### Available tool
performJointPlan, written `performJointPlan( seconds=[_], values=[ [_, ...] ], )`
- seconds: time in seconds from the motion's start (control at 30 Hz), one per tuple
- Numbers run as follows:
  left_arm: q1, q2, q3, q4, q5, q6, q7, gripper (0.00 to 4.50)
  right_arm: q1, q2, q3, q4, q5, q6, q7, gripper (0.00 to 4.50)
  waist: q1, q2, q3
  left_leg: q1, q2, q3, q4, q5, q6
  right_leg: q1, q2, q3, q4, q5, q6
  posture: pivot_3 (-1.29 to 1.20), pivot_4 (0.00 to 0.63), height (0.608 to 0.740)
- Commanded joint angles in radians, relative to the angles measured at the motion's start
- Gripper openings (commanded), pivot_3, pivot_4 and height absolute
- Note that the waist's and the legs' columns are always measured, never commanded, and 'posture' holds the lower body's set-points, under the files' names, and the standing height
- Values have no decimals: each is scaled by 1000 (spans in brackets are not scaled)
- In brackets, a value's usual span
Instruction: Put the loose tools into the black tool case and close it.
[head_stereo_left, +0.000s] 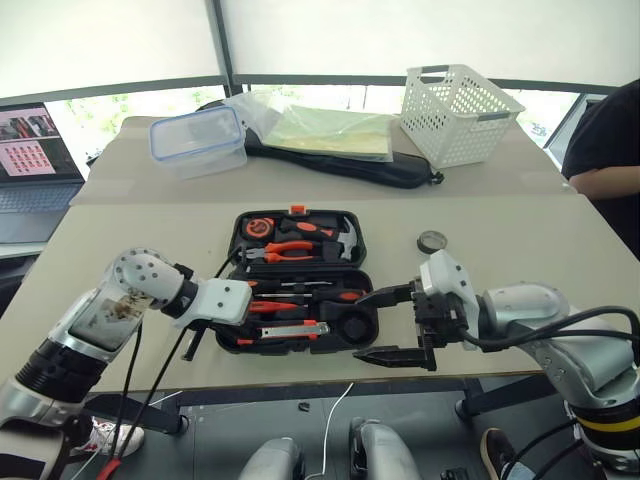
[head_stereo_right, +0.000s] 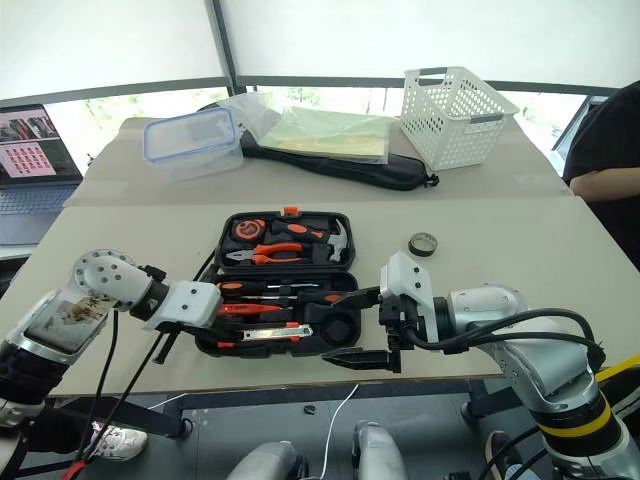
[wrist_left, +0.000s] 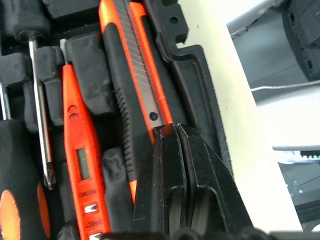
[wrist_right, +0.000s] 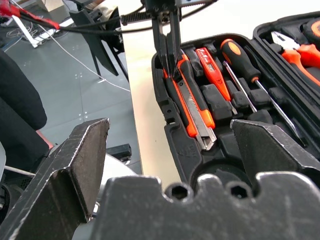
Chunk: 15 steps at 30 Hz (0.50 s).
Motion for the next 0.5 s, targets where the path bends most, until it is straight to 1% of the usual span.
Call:
performJointPlan(
  seconds=[0.03, 0.1, 0.17, 0.23, 0.37, 0.5],
  values=[
    [7, -5, -18, 50, 54, 4, 32, 106, -19, 0, -24, -20, 20, -7, 0, 4500, 0, 0, 0, 1, 0, 0, 0, 0, 0, 1, 0, 0, 0, -1, 1, 0, 150, 740],
    [0, -7, 2, 49, 25, 29, 25, 106, -19, -1, -25, -20, 21, -6, 0, 4500, 0, 0, 0, 4, 0, 0, 0, 0, 1, 4, 1, 0, 0, -1, 2, 0, 150, 740],
    [-32, -11, 71, 14, -112, 150, -15, 106, -19, -1, -26, -19, 21, -6, 0, 4500, -1, 0, 0, 6, 0, -1, 0, 0, 0, 5, 0, 0, 0, -1, 2, 0, 150, 740],
    [-55, -8, 106, 4, -173, 204, -31, 106, -18, -2, -26, -18, 22, -7, 1, 4500, -3, -1, 0, 4, 0, -1, 0, 0, 0, 4, 1, 0, 1, -1, 2, 0, 150, 740],
    [-61, 8, 100, 30, -140, 176, -24, 106, -23, -1, -18, -13, 19, -11, 4, 4500, -7, -1, 0, 0, -1, 0, 0, 1, -1, -2, 1, -1, 1, -1, 2, 0, 150, 740],
    [-18, 16, 70, 42, -92, 103, -27, 106, -28, 3, -16, -13, 20, -9, 1, 4500, -16, -1, 0, -4, -1, 1, 0, 1, -2, -6, 0, -1, 1, -1, 1, 0, 150, 740]
  ],
)
